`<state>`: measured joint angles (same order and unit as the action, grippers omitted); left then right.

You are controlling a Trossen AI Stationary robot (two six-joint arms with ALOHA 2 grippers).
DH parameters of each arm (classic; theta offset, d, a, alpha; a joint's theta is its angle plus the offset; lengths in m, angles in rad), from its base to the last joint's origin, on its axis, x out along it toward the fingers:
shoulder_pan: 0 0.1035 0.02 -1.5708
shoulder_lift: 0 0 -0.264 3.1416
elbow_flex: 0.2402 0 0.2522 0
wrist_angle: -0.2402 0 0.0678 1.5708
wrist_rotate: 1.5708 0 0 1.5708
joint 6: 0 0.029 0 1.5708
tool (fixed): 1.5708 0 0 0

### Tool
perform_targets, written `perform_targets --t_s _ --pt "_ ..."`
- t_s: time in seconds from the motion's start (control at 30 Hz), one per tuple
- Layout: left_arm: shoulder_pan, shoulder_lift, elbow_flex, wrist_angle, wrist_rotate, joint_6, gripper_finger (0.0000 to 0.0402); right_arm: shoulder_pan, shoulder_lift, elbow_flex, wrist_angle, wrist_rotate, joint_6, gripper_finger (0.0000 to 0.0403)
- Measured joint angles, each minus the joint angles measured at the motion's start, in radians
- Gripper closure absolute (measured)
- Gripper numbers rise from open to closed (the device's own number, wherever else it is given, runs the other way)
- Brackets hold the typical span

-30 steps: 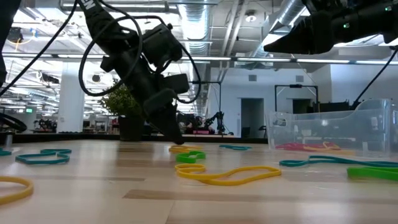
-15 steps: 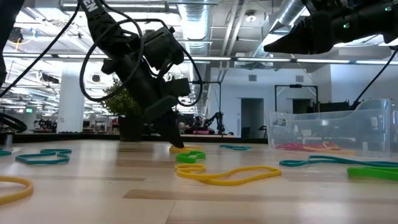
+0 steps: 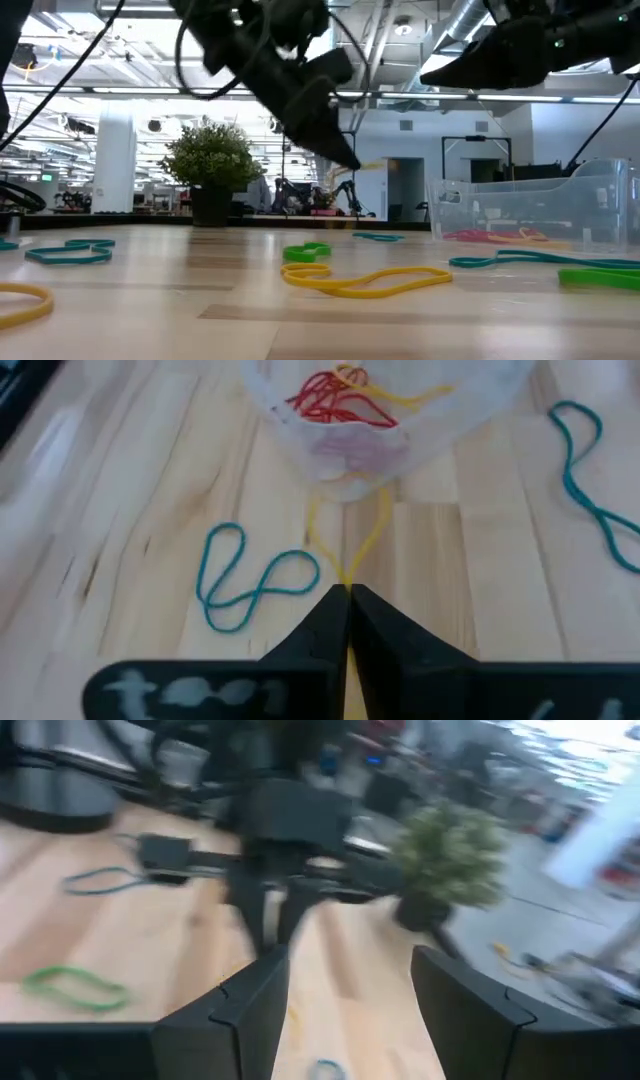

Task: Pick and place items into bin
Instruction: Put the yellow rubber band into the transparent bin

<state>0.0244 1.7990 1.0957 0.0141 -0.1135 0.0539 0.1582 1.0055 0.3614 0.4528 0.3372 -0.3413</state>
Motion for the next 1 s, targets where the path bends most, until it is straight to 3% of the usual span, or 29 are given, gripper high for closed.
perform_targets --t_s 0.2,0.3,0.53,0.77,1.0 --pt "-0.008 0.001 0.134 -0.066 -0.001 0.069 0.0401 -0.026 0.119 0.000 0.112 -0.061 0.000 0.0189" --pt "-0.009 0.002 0.161 -0.073 -0.002 0.091 0.0401 -0.037 0.193 0.010 0.125 -0.109 0.000 0.0185" --pt "-0.006 0.002 0.169 -0.080 -0.039 0.119 0.0401 -0.043 0.348 0.102 0.131 -0.104 0.000 0.0184" --pt "-0.007 0.002 0.165 -0.127 -0.065 0.119 0.0401 -0.042 0.471 0.173 0.133 0.000 -0.009 0.0184" --pt "-0.012 0.002 0.169 -0.146 -0.071 0.091 0.0401 -0.053 0.503 0.181 0.123 0.065 -0.034 0.0184"
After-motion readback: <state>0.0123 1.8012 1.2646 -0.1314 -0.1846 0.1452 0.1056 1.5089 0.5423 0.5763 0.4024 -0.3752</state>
